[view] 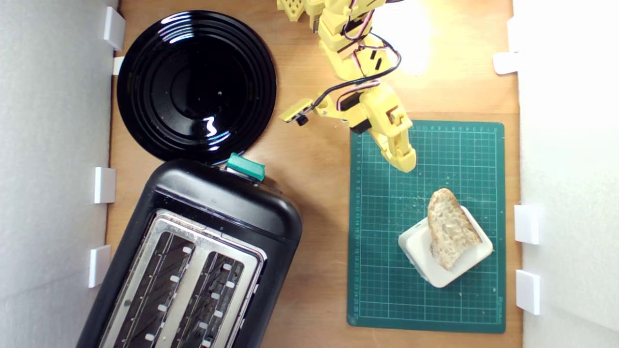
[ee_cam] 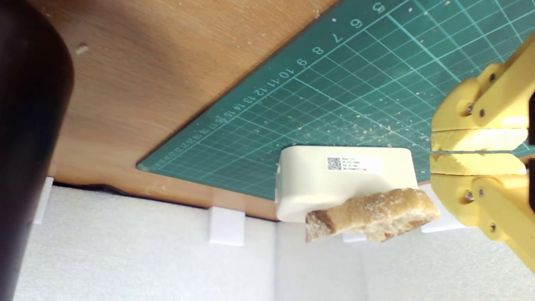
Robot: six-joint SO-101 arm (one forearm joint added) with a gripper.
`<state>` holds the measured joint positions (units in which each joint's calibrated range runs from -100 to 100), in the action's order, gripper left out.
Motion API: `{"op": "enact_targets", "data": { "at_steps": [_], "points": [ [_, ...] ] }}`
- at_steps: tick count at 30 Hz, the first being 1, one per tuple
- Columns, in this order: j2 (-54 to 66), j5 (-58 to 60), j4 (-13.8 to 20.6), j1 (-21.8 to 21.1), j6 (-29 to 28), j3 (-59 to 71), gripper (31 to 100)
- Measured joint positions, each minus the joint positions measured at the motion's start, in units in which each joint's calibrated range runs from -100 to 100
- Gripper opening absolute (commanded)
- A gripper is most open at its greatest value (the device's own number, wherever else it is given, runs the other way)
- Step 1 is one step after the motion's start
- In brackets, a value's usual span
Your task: Pick bread and place in toaster
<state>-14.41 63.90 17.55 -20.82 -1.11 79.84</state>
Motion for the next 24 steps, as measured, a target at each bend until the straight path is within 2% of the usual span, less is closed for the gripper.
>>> {"op": "enact_targets", "data": {
  "at_steps": [6, 19, 24],
  "points": [
    [0.0, 0.0, -0.09, 0.09, 0.0, -0.18, 71.9],
    [0.0, 0.0, -0.18, 0.09, 0.0, -2.4, 90.0],
    [-4.2, 0.25, 0.0, 0.09, 0.0, -5.92, 91.3]
  ]
}}
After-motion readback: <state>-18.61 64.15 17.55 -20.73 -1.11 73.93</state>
